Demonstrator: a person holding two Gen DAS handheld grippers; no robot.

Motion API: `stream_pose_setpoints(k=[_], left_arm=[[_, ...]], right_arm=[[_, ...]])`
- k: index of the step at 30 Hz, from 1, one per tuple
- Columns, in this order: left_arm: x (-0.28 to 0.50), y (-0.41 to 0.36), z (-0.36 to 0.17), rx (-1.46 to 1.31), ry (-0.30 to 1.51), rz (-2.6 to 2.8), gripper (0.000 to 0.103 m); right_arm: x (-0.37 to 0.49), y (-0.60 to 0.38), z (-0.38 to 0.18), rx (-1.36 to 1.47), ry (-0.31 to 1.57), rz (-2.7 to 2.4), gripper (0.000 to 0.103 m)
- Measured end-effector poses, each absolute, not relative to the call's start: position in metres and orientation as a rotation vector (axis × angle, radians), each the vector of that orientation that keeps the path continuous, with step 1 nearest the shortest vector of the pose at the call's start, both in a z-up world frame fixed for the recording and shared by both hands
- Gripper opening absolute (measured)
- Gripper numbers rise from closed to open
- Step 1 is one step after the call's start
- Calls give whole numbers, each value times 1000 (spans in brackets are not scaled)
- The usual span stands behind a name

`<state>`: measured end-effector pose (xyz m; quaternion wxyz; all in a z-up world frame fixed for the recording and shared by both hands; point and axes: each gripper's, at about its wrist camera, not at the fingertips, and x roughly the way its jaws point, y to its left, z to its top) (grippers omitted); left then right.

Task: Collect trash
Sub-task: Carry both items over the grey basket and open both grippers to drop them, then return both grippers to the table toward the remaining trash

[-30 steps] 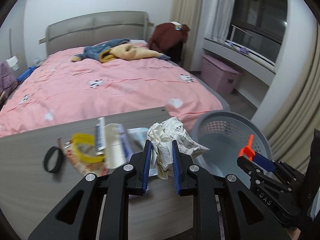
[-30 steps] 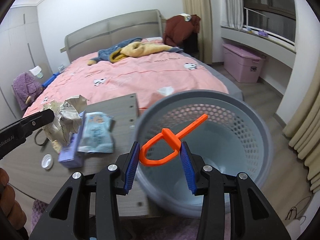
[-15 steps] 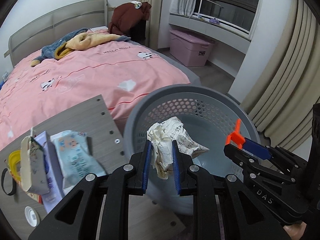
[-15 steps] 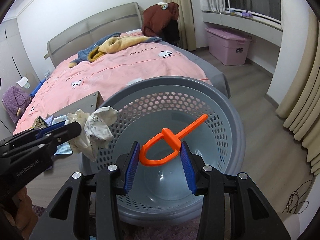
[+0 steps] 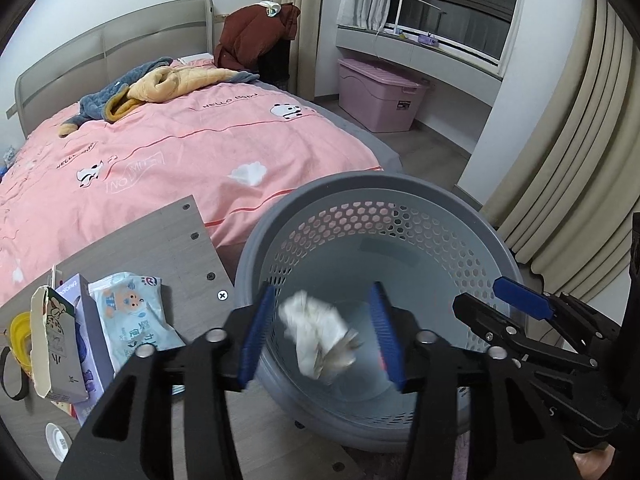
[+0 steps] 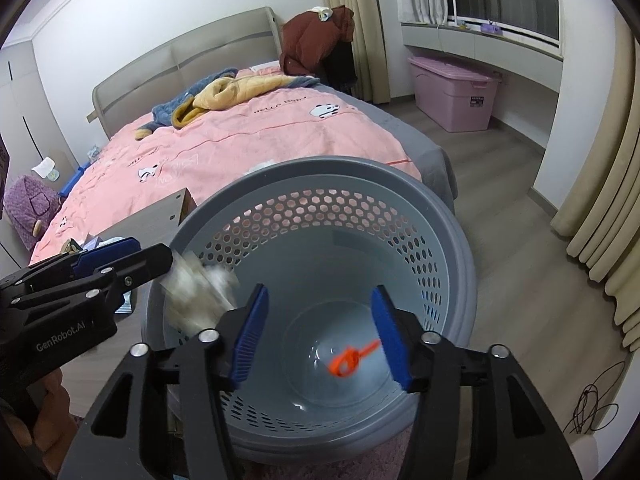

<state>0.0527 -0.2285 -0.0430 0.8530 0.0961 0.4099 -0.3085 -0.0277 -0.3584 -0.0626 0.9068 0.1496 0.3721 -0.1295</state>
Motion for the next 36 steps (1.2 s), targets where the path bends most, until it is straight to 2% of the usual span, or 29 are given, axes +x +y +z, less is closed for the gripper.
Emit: stream_pose_setpoints(k=[6,10,15,18,25,36], left_arm=[[54,-226,-43,202,870,-629,52],[52,-222,-43,201,866,-612,58],[50,-219,-42,207,859,-593,59],[49,-216,-41,207,854,-582,65],[44,-209,-38,202,839,-562,73],[37,-187,-31,157,814,-538,73]], right_arm=[[-28,-360,-63,306,768,-271,56],[-29,-360,-65,312,771,-272,57],[-31,-361,-64,316,764,-275,62],[-32,-360,-63,318,759,-279,64],[-37,-360,-62,317,745,-292,73],[-40,-345,-57,300,725,-279,87]])
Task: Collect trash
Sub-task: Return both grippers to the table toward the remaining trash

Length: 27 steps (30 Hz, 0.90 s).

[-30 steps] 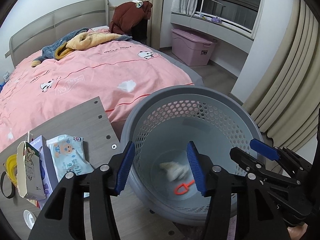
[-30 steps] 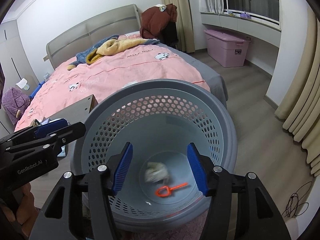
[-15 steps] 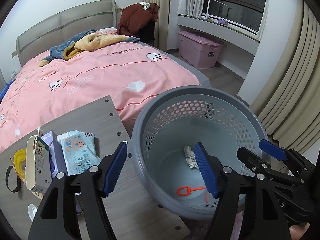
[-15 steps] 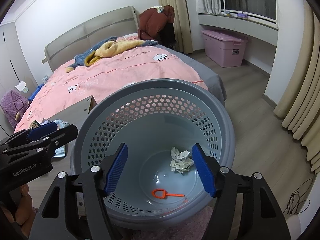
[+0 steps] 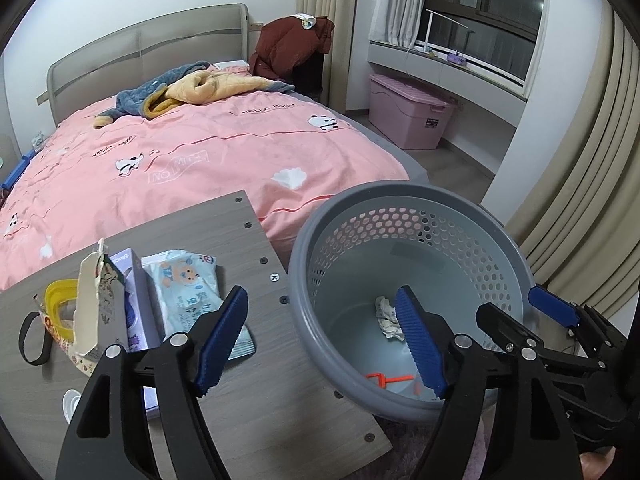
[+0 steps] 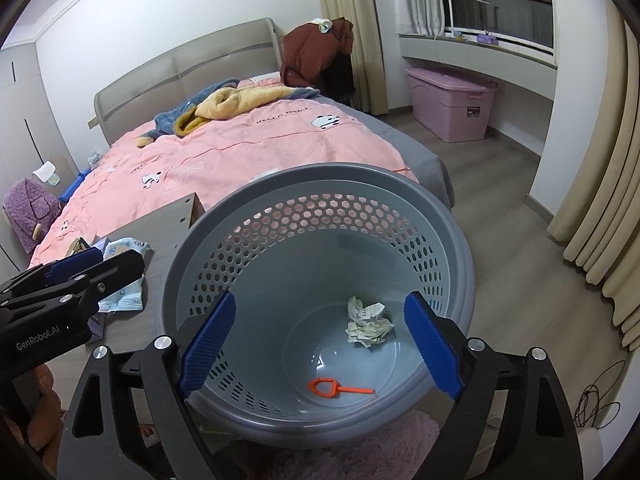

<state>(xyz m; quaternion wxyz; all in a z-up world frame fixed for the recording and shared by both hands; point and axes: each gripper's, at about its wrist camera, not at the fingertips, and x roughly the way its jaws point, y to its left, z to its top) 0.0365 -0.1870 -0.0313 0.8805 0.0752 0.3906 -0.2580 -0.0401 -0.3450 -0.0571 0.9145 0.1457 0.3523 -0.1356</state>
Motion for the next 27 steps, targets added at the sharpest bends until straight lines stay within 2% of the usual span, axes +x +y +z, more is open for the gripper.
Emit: stream_pose_setpoints(k=[13,27], left_arm=[[30,-126,-20,93,774,-426,73],[33,5,-23,-9,765,-103,73]], right_arm=[[-39,-305,-53,283,714,-213,91],[-16,-224,-43,200,705,-56,96]])
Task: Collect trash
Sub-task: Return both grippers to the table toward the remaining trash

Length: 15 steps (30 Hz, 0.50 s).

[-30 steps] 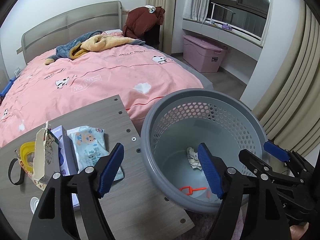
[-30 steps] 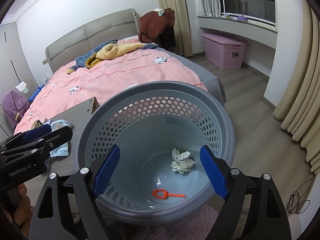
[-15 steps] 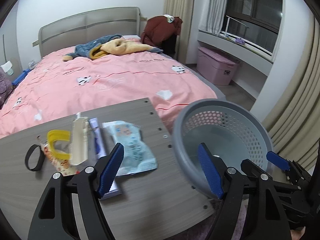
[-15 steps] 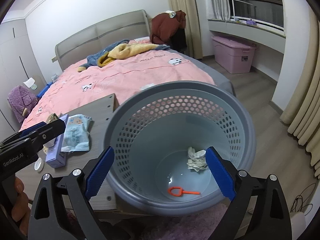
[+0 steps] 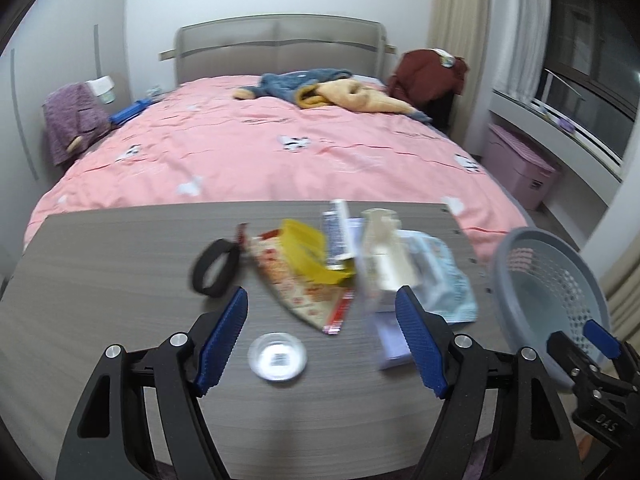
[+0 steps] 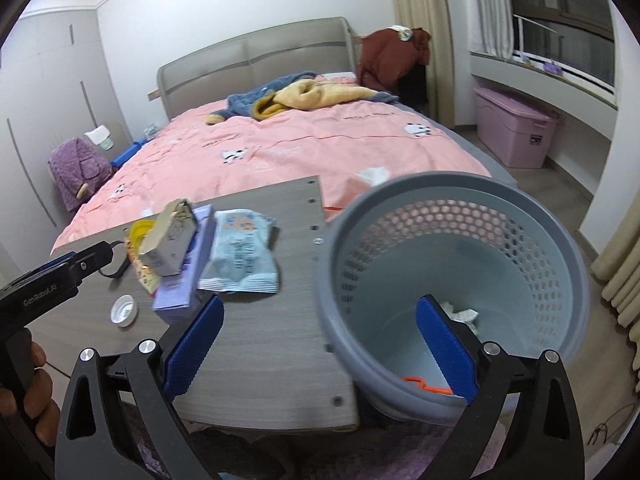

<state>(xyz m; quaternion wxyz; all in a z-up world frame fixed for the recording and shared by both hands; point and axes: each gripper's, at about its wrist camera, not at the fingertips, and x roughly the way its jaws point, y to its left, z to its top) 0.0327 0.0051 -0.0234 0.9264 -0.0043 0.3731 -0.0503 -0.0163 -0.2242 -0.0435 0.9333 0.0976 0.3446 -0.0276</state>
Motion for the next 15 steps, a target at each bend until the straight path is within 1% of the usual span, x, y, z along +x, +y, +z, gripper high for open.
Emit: stream_pose_setpoints(k=[8,15], left_arm=[[34,64,-32,-58,773,26,73],[35,91,-44,-81,789,84,73]], right_arm=[[7,-174,-37,137,689,52,96],[34,-134,-38,81,695,104,96]])
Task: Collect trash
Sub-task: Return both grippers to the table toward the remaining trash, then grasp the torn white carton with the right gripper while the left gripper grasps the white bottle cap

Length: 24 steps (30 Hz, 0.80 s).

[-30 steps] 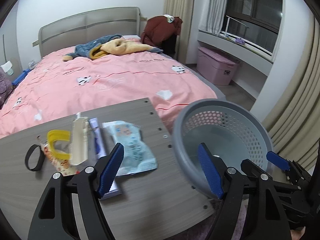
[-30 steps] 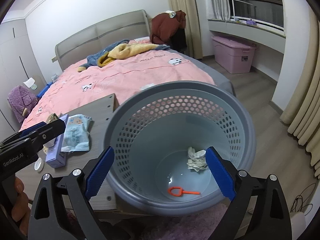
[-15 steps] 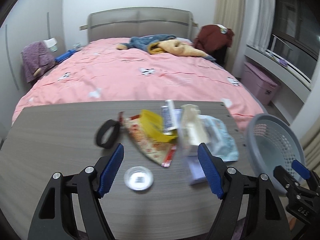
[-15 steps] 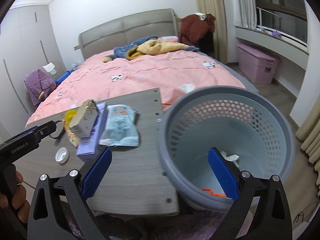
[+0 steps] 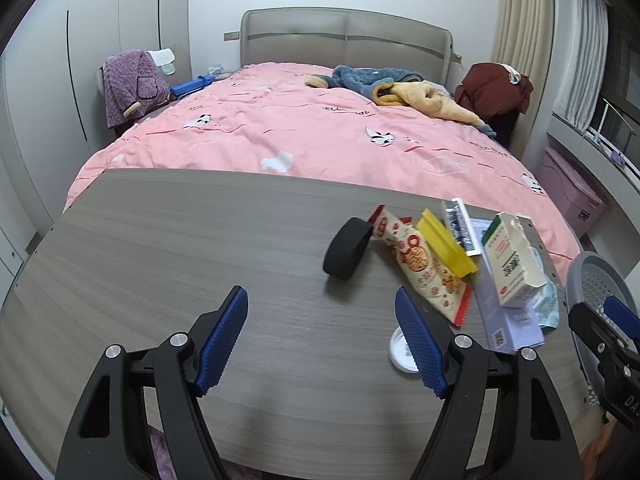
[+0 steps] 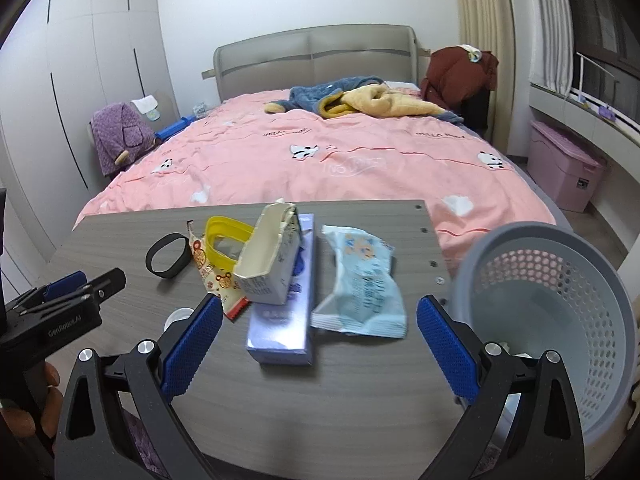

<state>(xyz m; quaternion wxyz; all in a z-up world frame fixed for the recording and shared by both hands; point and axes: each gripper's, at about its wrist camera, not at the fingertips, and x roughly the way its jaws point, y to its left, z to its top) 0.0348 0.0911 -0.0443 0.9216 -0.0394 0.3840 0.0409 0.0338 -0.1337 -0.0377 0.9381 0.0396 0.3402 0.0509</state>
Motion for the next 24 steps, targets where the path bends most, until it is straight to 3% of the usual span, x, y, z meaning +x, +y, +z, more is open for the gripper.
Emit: stream_pose_setpoints(k=[12,20,24], left_arm=[[44,111,-61,-108,830,90,73],[49,102,-68,-100,854,67,73],[49,98,-71,-95,860,52,73]], right_arm=[[82,-96,-50,2,741,118,88],[97,-91,-58,-31,770,96,72],[99,-91,-61,-41,781,98,56]])
